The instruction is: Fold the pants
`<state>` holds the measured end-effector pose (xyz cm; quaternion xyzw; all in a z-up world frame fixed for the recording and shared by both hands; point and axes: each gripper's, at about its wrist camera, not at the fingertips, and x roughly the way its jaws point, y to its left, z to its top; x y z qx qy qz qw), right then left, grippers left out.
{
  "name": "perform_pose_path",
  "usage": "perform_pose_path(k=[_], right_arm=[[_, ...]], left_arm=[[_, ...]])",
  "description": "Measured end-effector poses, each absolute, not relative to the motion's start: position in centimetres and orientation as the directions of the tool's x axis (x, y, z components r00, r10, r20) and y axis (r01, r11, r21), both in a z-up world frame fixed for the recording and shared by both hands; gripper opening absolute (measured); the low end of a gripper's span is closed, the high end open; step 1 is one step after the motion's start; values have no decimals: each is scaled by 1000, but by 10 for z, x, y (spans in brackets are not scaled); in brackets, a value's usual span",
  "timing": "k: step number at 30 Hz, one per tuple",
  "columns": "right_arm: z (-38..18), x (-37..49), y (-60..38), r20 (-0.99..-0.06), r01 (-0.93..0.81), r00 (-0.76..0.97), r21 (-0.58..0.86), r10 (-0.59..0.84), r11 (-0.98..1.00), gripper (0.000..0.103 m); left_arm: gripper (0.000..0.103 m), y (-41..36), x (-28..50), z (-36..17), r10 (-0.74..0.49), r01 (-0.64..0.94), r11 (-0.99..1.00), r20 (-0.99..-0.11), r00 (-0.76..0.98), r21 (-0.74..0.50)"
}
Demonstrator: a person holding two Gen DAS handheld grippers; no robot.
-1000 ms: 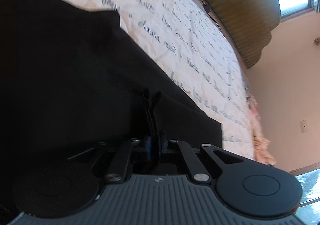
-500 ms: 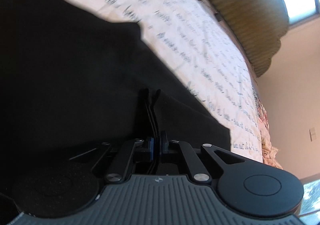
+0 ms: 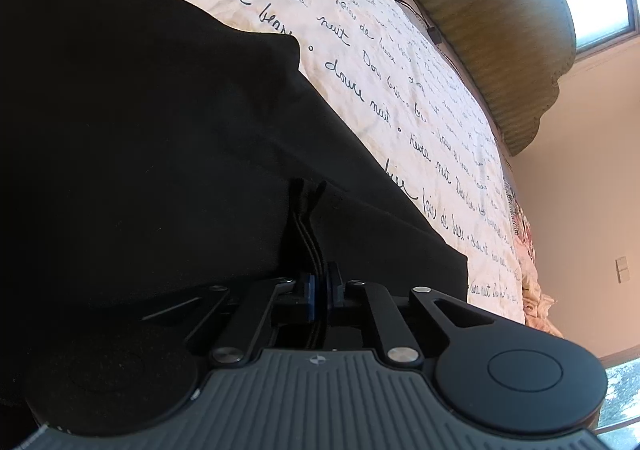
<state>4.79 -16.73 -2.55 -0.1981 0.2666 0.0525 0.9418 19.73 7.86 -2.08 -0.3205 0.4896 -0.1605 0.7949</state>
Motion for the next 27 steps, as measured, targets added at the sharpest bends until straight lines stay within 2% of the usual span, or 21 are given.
perform_pose_path(k=[2, 3, 7, 9, 12, 14, 16, 19, 21, 23, 24, 25, 27], right_arm=[[-22, 45, -170, -535, -212, 845, -301, 20, 930, 78], [-17, 41, -172, -544, -236, 837, -265, 57, 935, 78], [14, 29, -210, -502, -320, 798, 119, 335, 940, 80], [22, 38, -235, -452, -268, 806, 299, 383, 916, 85], [24, 73, -267, -424, -106, 828, 525, 367, 845, 85], [21, 102, -277, -392, -50, 821, 675, 416, 736, 85], [15, 127, -276, -312, -64, 806, 799, 503, 598, 85], [1, 161, -260, -235, -76, 776, 886, 585, 457, 85], [-10, 180, -249, -270, -44, 766, 883, 584, 467, 86], [-29, 197, -242, -362, 25, 740, 857, 568, 514, 85], [-40, 203, -241, -414, 71, 724, 841, 552, 537, 79], [-50, 201, -245, -365, 50, 753, 861, 548, 505, 77], [-56, 197, -251, -344, 50, 764, 875, 546, 481, 67]], left_arm=[[15, 83, 194, -18, -581, -43, 735, -661, 475, -677], [18, 85, 192, -17, -588, -46, 725, -652, 479, -687], [18, 89, 182, -9, -604, -32, 709, -630, 489, -705], [18, 89, 180, -9, -606, -37, 707, -632, 483, -706], [18, 86, 178, -9, -601, -45, 710, -638, 482, -703], [18, 85, 175, -7, -592, -46, 717, -642, 487, -696], [23, 82, 173, -3, -588, -32, 724, -642, 493, -689], [30, 75, 166, -2, -585, -5, 737, -641, 496, -676], [31, 70, 164, -5, -575, 4, 750, -649, 498, -662], [31, 68, 165, -8, -556, -5, 764, -662, 503, -645], [24, 68, 167, -10, -538, -15, 777, -676, 503, -630], [17, 68, 168, -12, -518, -31, 789, -691, 503, -614], [15, 72, 171, -18, -524, -36, 780, -683, 508, -625]])
